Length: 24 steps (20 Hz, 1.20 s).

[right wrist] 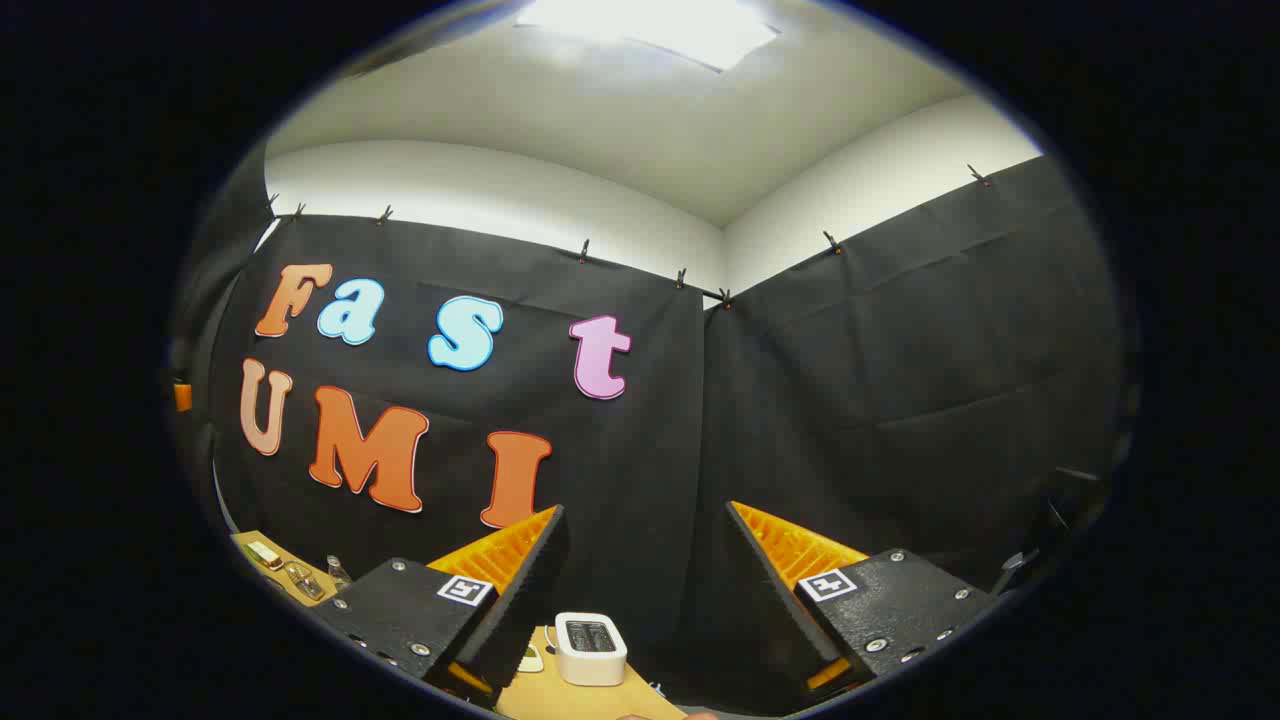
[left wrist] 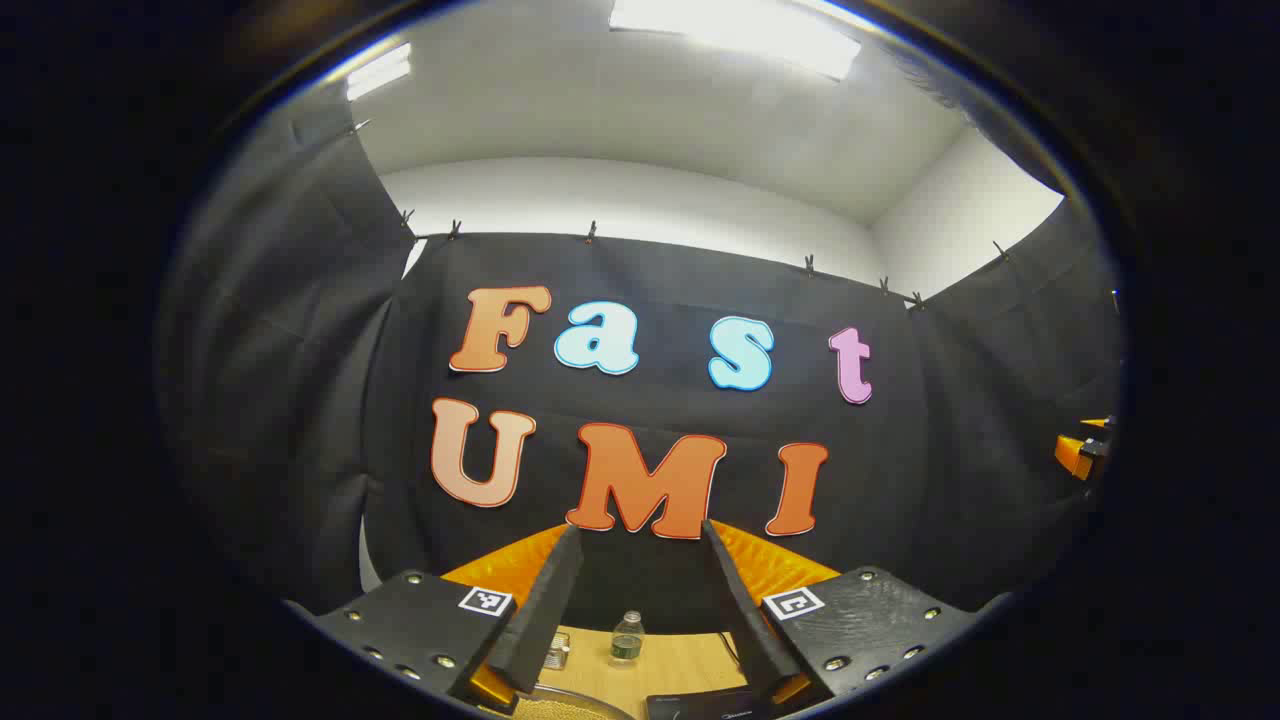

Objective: First push the handle of the pot to place it horizontally, then grasp the pot with both hands and set it on the induction cooktop.

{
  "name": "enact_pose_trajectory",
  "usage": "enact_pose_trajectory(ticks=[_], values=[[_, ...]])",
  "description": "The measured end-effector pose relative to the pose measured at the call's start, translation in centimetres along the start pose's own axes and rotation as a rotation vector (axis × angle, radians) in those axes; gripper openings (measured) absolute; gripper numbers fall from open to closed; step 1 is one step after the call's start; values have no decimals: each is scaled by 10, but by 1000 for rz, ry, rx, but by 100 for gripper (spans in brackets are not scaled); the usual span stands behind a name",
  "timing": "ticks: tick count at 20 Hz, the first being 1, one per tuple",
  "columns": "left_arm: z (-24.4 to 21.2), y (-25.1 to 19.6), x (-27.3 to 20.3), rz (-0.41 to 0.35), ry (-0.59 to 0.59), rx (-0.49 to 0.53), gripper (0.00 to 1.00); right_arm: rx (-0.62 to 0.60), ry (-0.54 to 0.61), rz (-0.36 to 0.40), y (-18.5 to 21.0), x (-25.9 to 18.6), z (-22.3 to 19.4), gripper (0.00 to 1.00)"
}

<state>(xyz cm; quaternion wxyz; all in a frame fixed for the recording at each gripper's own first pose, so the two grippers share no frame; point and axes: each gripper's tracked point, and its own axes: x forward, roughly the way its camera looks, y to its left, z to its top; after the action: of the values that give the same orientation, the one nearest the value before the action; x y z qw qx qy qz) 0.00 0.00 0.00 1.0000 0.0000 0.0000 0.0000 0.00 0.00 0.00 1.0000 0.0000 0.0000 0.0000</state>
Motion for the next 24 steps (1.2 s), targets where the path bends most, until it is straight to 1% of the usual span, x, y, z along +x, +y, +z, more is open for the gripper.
enact_pose_trajectory(ticks=[4,9,14,17,19,20,21,22,23,24], values=[[-3,-14,-2,-11,8,-10,75,-5,0,-2,-9,4,-3,96],[-5,-27,-5,-3,12,5,76,7,4,10,-18,8,-12,96],[-6,-33,-8,30,14,17,76,2,-3,37,-23,18,-20,96],[-5,-36,-14,57,14,42,76,12,-6,76,-16,26,-27,95],[-5,-31,-19,95,22,63,75,13,-12,107,-11,30,-33,96],[-7,-28,-21,115,32,78,76,16,-11,128,-6,32,-38,95],[-10,-24,-22,128,44,92,75,21,-4,144,0,34,-44,95],[-15,-22,-23,133,60,104,76,25,10,159,5,36,-51,95],[-22,-19,-23,131,79,115,75,30,27,167,11,36,-57,96],[-29,-16,-24,123,103,120,75,33,40,174,19,38,-61,92]])
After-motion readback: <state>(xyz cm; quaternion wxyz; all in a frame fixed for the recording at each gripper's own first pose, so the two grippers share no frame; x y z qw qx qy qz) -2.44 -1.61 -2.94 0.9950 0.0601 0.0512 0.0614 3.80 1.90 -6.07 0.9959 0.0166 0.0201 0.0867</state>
